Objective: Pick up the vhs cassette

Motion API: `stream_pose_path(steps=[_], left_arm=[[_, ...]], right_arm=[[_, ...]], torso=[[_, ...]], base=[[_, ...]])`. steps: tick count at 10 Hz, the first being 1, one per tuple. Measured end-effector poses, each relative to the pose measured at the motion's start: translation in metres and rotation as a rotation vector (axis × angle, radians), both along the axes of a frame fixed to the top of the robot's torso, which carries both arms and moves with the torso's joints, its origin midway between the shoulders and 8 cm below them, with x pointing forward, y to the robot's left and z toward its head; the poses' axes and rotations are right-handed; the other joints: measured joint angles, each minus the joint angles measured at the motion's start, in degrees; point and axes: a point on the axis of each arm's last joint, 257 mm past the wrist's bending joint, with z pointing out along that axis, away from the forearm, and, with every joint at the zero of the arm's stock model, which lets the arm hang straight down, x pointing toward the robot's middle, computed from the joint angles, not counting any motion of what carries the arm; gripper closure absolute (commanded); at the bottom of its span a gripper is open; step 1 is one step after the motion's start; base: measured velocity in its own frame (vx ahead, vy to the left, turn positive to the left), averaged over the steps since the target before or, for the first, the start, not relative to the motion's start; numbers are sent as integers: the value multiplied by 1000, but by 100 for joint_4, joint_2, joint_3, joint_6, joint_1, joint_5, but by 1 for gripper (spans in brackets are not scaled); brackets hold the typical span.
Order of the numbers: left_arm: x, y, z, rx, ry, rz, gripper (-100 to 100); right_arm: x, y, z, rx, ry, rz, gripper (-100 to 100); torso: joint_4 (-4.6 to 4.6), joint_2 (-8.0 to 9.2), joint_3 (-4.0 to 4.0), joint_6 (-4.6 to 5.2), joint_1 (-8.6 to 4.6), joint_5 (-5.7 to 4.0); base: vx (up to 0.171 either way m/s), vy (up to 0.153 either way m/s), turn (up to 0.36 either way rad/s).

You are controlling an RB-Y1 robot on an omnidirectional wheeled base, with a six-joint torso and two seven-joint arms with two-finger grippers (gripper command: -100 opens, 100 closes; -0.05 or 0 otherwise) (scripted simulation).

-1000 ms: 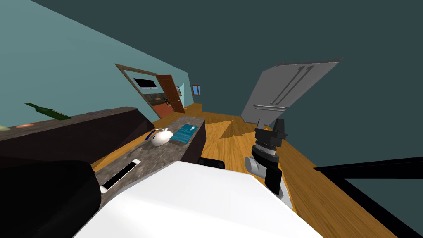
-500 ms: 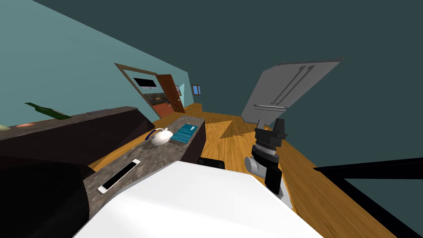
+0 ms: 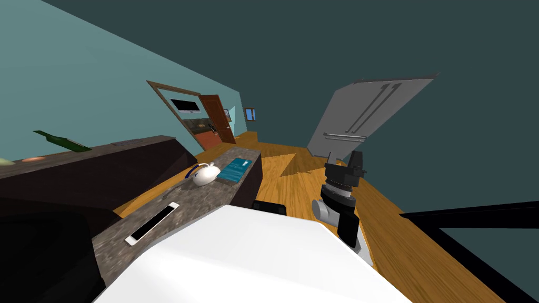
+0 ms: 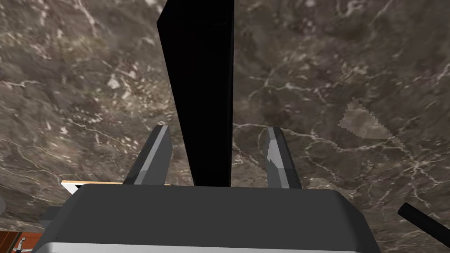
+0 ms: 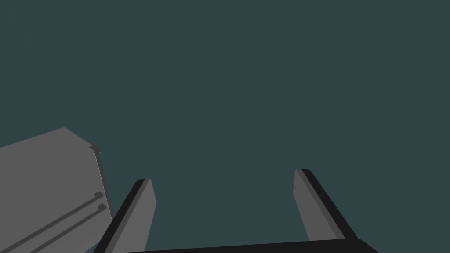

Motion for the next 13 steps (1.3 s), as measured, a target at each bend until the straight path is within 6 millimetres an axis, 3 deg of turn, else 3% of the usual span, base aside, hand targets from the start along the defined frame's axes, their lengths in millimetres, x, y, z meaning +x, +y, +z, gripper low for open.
stream_pose_path(steps=[3, 4, 5, 12, 13], left_arm=[[-1, 0, 0, 0, 2, 1, 100], [-1, 0, 0, 0, 2, 2, 0], [-1, 0, 0, 0, 2, 2, 100], [0, -7, 21, -3, 10, 5, 100], [0, -7, 21, -3, 10, 5, 0]], right_arm=[[0, 0, 0, 0, 0, 0, 0], [0, 0, 0, 0, 0, 0, 0], [0, 0, 0, 0, 0, 0, 0], [0, 0, 0, 0, 0, 0, 0], [0, 0, 0, 0, 0, 0, 0]], torso=[[4, 6, 5, 1, 3, 2], [5, 7, 6, 1, 3, 1], [5, 7, 6, 1, 2, 1], [-5, -4, -4, -2, -4, -5], [-4, -4, -4, -2, -4, -4]], base=[[0, 0, 0], [0, 0, 0], [0, 0, 0], [1, 2, -2], [0, 0, 0]])
